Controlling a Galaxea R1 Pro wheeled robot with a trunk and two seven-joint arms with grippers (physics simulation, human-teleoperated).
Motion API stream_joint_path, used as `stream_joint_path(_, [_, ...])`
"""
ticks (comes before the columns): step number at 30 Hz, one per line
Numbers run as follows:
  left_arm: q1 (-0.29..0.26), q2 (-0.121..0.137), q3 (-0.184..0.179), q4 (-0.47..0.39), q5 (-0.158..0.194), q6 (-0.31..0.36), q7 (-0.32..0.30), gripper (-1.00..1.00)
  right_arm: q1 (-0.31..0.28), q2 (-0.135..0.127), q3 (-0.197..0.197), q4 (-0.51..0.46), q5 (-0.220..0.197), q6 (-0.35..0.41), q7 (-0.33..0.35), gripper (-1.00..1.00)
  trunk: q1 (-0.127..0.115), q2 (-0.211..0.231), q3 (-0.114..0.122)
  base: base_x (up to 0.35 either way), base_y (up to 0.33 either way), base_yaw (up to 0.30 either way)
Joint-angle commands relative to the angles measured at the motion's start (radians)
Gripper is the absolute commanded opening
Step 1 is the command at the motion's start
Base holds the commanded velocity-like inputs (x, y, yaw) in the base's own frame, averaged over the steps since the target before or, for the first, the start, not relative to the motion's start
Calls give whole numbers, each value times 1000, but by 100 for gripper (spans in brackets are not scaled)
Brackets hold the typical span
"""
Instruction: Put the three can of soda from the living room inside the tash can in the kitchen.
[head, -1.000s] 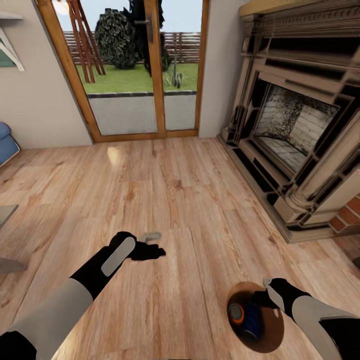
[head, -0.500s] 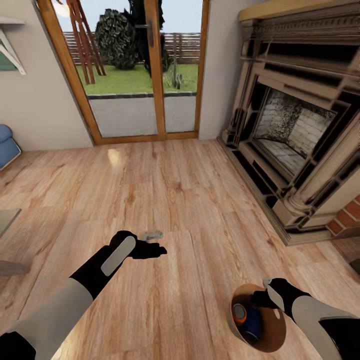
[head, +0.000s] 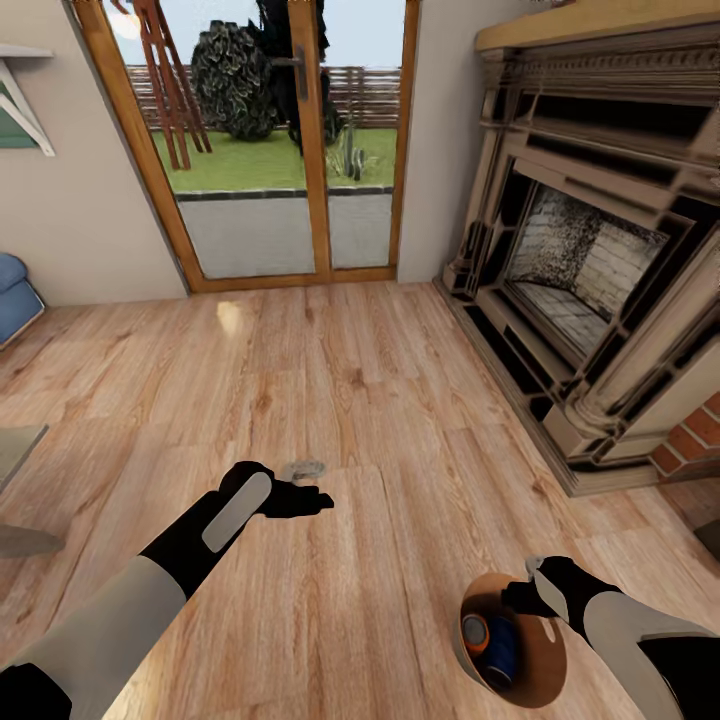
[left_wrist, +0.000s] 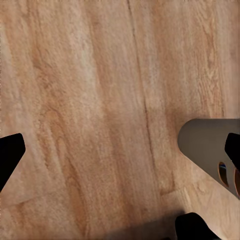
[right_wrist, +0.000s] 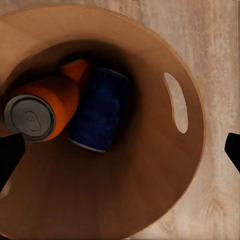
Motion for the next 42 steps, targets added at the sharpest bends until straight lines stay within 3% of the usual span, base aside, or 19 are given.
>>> stream_joint_path(1, [0, 0, 0, 0, 0, 0, 0, 100, 0, 0, 0, 0, 0, 0, 0, 100, -4, 7, 3, 0, 0, 0])
stream_joint_path(42, [0, -3, -1, 1, -3, 0, -1, 100, 0, 1, 0, 1, 0, -49, 0, 100, -161, 294, 132, 0, 0, 0])
